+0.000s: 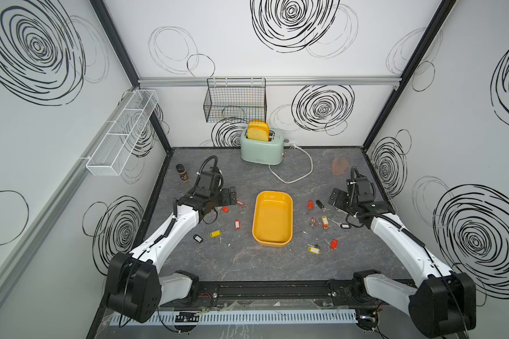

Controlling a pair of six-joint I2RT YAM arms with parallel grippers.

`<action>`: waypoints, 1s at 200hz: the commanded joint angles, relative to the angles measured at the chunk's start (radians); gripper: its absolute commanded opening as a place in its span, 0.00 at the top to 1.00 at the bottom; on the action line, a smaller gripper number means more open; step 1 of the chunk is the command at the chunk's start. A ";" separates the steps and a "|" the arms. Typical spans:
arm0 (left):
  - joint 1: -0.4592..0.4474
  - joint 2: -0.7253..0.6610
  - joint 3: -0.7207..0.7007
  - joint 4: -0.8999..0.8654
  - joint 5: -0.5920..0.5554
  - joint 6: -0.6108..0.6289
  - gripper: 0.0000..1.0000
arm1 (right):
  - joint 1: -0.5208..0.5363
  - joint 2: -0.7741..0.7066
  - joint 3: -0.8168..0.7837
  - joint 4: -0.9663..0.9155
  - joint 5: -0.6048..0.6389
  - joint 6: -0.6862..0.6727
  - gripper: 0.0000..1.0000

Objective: Take the keys out of the storage box
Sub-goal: Reset both arms

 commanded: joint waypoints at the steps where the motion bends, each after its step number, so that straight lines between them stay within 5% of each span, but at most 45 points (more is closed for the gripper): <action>1: 0.035 -0.022 0.003 0.172 -0.261 0.093 0.02 | -0.013 0.039 0.001 0.208 0.142 -0.082 0.01; 49: 0.142 0.100 -0.144 0.503 -0.296 0.160 0.02 | -0.019 0.116 -0.277 0.775 0.326 -0.315 0.01; 86: 0.159 0.181 -0.329 0.876 -0.319 0.241 0.02 | -0.025 0.186 -0.458 1.195 0.347 -0.455 0.01; 110: 0.184 0.205 -0.456 1.177 -0.251 0.225 0.02 | -0.059 0.238 -0.549 1.461 0.269 -0.499 0.01; 144: 0.204 0.189 -0.558 1.383 -0.079 0.280 0.02 | -0.114 0.321 -0.619 1.701 0.082 -0.504 0.01; 165: 0.214 0.191 -0.692 1.611 0.017 0.304 0.02 | -0.153 0.339 -0.645 1.724 -0.093 -0.526 0.01; 175: 0.170 0.234 -0.736 1.751 -0.055 0.337 0.02 | -0.166 0.410 -0.667 1.880 -0.096 -0.508 0.01; 189: 0.180 0.231 -0.723 1.716 -0.074 0.314 0.02 | -0.156 0.344 -0.613 1.666 -0.078 -0.510 0.01; 200: 0.177 0.234 -0.720 1.721 -0.092 0.313 0.02 | -0.151 0.384 -0.642 1.786 -0.054 -0.512 0.01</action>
